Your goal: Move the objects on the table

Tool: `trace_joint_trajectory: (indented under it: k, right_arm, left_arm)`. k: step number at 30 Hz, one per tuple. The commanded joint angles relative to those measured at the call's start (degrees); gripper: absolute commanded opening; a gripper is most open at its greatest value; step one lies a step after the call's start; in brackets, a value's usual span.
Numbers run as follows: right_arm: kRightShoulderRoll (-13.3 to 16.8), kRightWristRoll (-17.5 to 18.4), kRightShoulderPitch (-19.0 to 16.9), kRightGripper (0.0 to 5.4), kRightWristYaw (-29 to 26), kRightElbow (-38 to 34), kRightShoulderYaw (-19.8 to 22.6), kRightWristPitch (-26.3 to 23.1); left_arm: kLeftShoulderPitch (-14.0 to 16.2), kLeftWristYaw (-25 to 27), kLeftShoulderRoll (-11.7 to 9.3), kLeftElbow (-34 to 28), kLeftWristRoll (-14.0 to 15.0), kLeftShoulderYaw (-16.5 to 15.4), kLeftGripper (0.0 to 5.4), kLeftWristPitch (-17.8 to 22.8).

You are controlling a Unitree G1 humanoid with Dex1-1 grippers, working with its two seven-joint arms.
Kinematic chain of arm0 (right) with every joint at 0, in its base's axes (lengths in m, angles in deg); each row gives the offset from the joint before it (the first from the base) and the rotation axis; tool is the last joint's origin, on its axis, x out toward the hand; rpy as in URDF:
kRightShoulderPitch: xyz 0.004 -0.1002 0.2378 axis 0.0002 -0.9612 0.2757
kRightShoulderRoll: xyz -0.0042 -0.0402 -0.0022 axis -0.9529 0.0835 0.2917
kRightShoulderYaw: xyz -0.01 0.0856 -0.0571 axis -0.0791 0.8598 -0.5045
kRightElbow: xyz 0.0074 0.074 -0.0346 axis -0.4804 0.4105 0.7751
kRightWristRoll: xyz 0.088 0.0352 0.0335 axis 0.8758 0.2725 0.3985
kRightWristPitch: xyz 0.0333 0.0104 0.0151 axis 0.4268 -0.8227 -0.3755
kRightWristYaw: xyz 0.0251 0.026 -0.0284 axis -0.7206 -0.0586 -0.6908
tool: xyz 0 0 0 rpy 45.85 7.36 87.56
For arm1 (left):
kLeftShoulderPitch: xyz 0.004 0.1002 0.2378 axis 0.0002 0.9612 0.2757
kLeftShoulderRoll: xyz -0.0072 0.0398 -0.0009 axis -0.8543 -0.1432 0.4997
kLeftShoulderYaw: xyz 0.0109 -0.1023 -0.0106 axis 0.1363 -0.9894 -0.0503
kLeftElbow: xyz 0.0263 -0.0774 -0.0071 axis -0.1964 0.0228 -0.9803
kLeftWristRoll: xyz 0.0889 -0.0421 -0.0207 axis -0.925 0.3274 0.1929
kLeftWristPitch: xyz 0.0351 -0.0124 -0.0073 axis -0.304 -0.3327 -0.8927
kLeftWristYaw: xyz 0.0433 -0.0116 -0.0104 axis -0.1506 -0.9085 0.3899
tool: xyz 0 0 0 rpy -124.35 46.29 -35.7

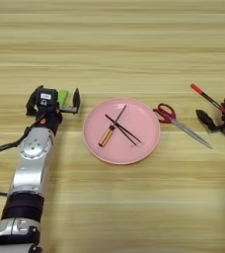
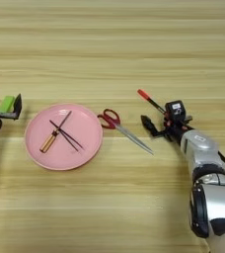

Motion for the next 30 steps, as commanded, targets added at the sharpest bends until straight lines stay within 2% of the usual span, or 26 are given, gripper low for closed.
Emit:
trace_joint_trajectory:
  k: [1,16,30]
  right_arm:
    - [-0.7,-0.9,-2.2,4.56,0.8,1.8,-0.6,-3.0]
    - [-0.6,-1.3,-2.0,2.89,2.2,1.3,-1.2,-2.5]
    - [-1.0,-1.4,-2.1,1.58,2.6,-0.6,-2.5,-2.2]
  left_arm:
    - [-0.4,-0.1,0.1,-0.3,0.1,0.0,5.40,0.0]
    - [-0.3,-0.1,0.1,-0.4,0.1,-0.1,5.40,0.0]
    - [-0.3,-0.3,0.4,-0.8,0.0,0.0,5.40,0.2]
